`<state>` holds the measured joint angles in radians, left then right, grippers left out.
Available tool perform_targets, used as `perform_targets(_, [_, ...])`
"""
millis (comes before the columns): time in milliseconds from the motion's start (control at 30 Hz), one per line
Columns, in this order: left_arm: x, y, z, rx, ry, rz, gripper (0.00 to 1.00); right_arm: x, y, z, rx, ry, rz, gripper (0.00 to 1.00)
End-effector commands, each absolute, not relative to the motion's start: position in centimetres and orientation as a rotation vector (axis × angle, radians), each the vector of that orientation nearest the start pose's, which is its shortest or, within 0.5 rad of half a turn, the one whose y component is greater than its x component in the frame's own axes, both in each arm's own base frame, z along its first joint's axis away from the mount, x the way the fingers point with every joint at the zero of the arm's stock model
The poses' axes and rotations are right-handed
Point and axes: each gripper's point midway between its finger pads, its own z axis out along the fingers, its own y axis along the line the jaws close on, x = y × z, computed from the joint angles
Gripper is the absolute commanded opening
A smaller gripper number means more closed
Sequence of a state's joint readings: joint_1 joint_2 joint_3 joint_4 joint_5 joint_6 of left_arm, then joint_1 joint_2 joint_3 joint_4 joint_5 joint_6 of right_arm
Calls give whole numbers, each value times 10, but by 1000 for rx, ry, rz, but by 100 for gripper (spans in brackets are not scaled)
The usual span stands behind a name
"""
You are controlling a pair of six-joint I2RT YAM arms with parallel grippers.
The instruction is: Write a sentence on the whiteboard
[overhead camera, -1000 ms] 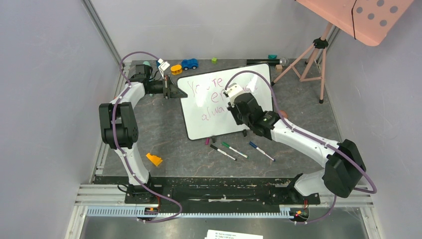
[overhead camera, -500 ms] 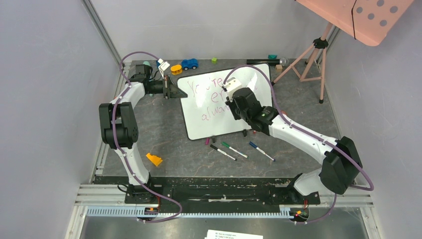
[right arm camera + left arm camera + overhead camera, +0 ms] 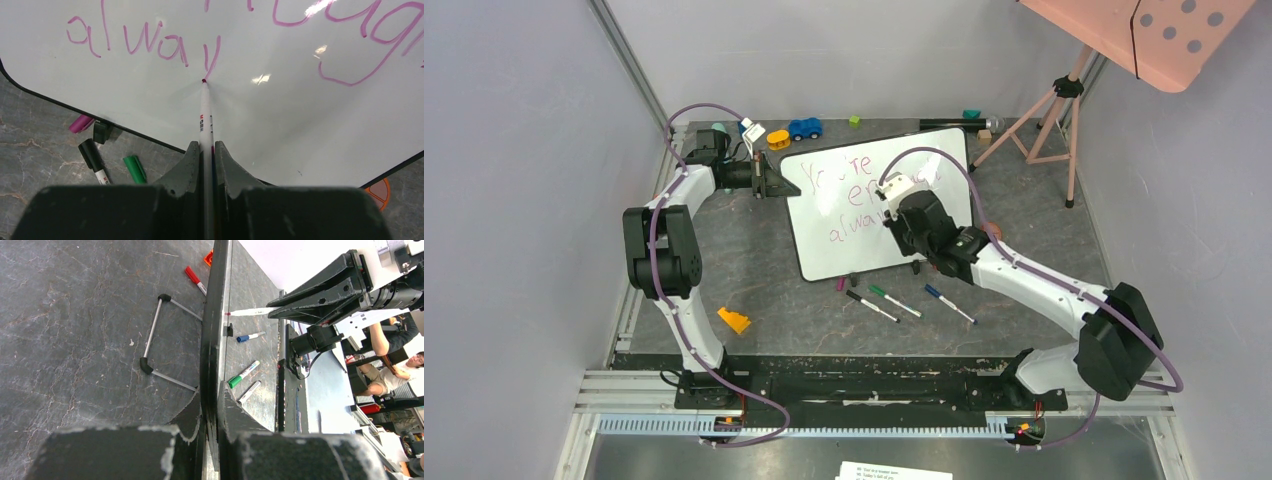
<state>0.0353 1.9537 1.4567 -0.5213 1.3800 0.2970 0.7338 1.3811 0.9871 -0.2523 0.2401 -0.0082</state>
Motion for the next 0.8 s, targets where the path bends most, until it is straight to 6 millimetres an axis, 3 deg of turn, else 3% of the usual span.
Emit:
perform_targets(0, [404,-157,106,850,2025,-1223,2,310,227,142,-685,2118,160,0])
perform_targets(133, [404,-157,106,851,2023,-1221,2,306,238,143,-713,2104,198,0])
perform_targets(333, [404,-157,106,853,2023,-1221,2,318,250,155,-702,2074,213,0])
perform_targets(567, [404,-157,106,851,2024,-1222,2,326,250,178,-658,2028,199,0])
perform_targets(767, [404,-157,106,852,2022,-1222,2,318,249,191,-660,1998,246,0])
